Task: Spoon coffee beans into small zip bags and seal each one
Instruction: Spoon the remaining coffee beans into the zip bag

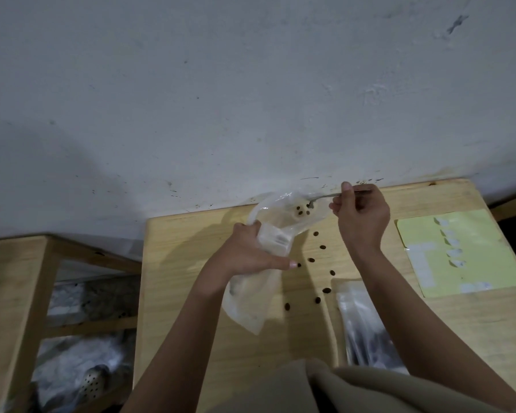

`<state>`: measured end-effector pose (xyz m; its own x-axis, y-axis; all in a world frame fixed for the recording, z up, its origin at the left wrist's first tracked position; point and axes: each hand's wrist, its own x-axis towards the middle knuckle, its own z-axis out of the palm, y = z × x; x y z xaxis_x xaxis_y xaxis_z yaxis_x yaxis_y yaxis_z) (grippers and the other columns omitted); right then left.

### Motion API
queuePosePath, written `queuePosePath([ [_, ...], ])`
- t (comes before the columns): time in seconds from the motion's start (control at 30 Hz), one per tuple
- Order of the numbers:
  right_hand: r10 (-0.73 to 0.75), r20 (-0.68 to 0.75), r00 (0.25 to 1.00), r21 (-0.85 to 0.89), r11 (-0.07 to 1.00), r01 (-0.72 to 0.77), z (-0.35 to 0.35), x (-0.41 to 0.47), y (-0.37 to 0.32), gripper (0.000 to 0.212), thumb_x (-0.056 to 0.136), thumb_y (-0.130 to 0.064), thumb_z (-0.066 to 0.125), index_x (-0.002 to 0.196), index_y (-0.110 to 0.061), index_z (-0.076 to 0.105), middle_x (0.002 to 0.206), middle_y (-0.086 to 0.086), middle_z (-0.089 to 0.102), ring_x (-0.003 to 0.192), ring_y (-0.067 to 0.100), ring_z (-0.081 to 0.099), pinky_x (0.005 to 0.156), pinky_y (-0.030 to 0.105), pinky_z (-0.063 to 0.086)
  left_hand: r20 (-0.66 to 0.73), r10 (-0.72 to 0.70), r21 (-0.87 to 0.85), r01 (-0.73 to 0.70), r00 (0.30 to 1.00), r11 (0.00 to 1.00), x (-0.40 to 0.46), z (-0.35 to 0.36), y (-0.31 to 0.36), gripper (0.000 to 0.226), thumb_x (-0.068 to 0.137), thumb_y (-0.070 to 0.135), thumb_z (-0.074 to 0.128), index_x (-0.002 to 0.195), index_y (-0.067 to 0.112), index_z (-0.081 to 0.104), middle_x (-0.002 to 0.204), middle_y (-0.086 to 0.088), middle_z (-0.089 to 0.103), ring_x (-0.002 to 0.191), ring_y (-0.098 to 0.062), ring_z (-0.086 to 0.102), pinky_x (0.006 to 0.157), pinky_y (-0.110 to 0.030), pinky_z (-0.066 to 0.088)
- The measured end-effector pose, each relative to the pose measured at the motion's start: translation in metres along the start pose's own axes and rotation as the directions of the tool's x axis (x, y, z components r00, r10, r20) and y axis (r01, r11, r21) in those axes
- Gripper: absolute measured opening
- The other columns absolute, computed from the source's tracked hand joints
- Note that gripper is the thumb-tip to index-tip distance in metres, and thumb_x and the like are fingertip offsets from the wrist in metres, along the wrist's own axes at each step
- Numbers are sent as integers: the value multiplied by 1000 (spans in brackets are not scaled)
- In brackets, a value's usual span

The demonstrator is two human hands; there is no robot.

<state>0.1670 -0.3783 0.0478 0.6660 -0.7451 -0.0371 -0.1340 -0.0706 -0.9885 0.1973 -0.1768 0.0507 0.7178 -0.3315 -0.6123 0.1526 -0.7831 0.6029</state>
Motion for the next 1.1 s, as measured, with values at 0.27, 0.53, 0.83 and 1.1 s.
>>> queuePosePath([
  [0.27,-123,459,880,-346,888,305,-4,-15,14,23,91,-28,59,80,-8,56,61,9,65,56,25,63,56,45,53,-64,17,-120,-25,998,992,-5,5,8,95,44,65,84,125,30,48,123,3,41,107,-10,50,86,-28,48],
  [0.53,-10,423,906,-393,899,193,-14,-9,21,18,91,-24,60,80,-11,54,65,10,68,61,21,68,62,40,55,-182,-29,-186,-5,983,983,1,-4,3,112,50,61,83,143,25,31,130,4,30,113,-7,38,91,-27,41],
  [0.83,113,155,981,-75,992,-103,-3,-3,11,16,92,-23,59,79,-15,56,67,8,67,57,17,68,68,45,59,-62,22,8,-21,998,1000,1,-6,2,109,51,55,86,141,19,38,127,6,24,117,-14,44,96,-29,43],
  [1.1,168,-74,983,6,986,-168,4,-1,17,19,92,-26,58,84,-9,56,65,7,65,58,23,66,68,51,58,-6,33,132,-31,999,991,-1,-5,1,70,50,51,87,105,20,57,114,3,30,88,-6,51,71,-23,47],
])
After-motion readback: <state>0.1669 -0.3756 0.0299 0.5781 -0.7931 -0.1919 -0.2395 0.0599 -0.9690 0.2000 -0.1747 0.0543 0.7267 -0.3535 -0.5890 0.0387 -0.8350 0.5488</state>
